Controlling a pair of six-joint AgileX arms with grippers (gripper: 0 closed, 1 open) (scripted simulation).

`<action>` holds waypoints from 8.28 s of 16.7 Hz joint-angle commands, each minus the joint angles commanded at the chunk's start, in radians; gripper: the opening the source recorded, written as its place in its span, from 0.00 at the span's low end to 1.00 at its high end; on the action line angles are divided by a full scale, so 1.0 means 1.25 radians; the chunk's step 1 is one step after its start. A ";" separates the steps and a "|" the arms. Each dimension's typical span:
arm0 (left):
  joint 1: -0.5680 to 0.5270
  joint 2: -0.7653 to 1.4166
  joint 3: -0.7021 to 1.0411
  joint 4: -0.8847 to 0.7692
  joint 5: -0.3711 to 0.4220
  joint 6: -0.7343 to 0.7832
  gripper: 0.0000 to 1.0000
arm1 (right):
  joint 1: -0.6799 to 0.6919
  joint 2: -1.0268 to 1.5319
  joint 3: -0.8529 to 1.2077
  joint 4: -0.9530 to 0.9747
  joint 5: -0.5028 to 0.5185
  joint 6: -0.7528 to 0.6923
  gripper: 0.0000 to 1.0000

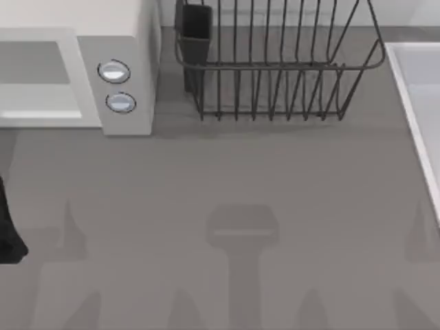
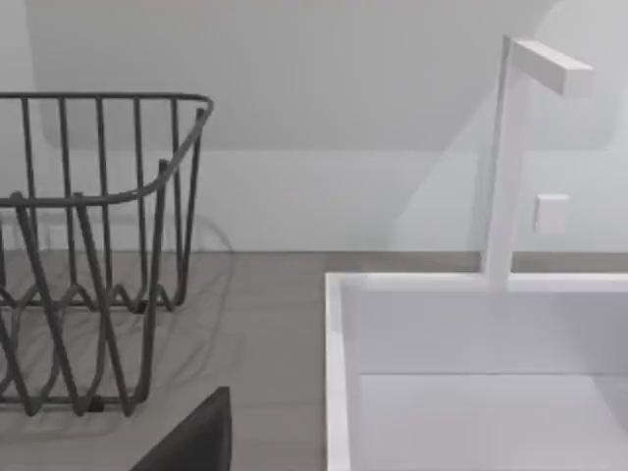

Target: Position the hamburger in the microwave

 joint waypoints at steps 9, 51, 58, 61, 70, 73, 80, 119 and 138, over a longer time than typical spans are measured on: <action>0.048 0.234 0.201 -0.143 -0.001 0.124 1.00 | 0.000 0.000 0.000 0.000 0.000 0.000 1.00; 0.252 1.591 0.889 -0.553 0.002 0.641 1.00 | 0.000 0.000 0.000 0.000 0.000 0.000 1.00; 0.252 1.591 0.889 -0.553 0.002 0.641 0.55 | 0.000 0.000 0.000 0.000 0.000 0.000 1.00; 0.252 1.591 0.889 -0.553 0.002 0.641 0.32 | 0.000 0.000 0.000 0.000 0.000 0.000 1.00; 0.252 1.591 0.889 -0.553 0.002 0.641 0.00 | 0.000 0.000 0.000 0.000 0.000 0.000 1.00; 0.252 1.591 0.889 -0.553 0.002 0.641 0.00 | 0.000 0.000 0.000 0.000 0.000 0.000 1.00; 0.246 1.453 0.918 -0.697 -0.012 0.647 0.00 | 0.000 0.000 0.000 0.000 0.000 0.000 1.00; 0.153 1.689 0.804 0.521 0.162 0.108 0.00 | 0.000 0.000 0.000 0.000 0.000 0.000 1.00; 0.132 1.888 1.092 0.537 0.152 0.050 0.00 | 0.000 0.000 0.000 0.000 0.000 0.000 1.00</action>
